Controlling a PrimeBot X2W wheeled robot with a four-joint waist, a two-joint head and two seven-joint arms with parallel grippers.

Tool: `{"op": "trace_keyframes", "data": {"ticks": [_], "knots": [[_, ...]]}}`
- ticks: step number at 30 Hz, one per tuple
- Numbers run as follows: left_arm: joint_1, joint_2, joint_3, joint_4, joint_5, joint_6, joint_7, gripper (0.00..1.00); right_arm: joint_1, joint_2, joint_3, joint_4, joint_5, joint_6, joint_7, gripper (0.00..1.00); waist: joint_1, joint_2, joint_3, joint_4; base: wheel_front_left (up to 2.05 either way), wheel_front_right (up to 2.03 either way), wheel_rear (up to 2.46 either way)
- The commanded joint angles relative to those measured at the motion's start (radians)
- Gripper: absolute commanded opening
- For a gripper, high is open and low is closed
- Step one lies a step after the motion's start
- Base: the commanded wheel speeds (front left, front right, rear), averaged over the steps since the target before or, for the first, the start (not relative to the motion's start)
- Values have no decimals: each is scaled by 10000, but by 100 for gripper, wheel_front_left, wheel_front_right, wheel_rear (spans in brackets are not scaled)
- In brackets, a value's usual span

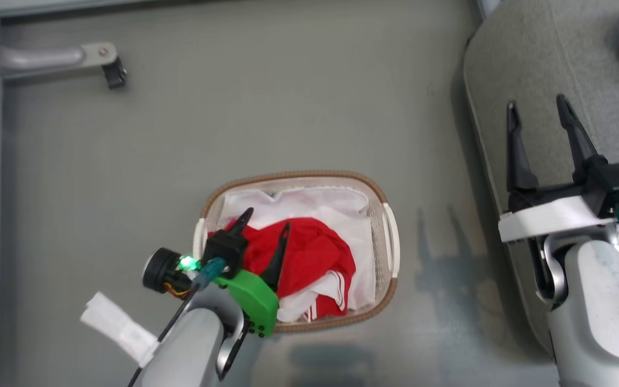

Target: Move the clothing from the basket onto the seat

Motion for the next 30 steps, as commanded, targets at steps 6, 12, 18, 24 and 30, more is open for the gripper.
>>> {"op": "trace_keyframes", "data": {"ticks": [6,12,18,24,30], "knots": [[-1219,303,-2013,1322,-228,-58,652,100,-659,-28,201,-444,315,-14,-20,100,0,0,2431,-1158,0,0,0],[-2127,662,-3943,2310,-972,-59,1310,100,-951,-25,380,-894,527,-14,-20,100,0,0,3227,-1481,0,0,0],[-2799,965,-4993,3033,-1726,-61,1726,100,-1256,-27,645,-1196,691,-14,-20,100,0,0,3813,-1780,0,0,0],[-3462,1189,-5489,3855,-2130,-60,2022,100,-1465,-25,866,-1484,866,-14,-20,100,0,0,4264,-2091,0,0,0],[-3917,1049,-5607,4600,-2198,-61,1948,100,-1592,-28,919,-1625,1019,-14,-21,100,0,0,4584,-2318,0,0,0]]}}
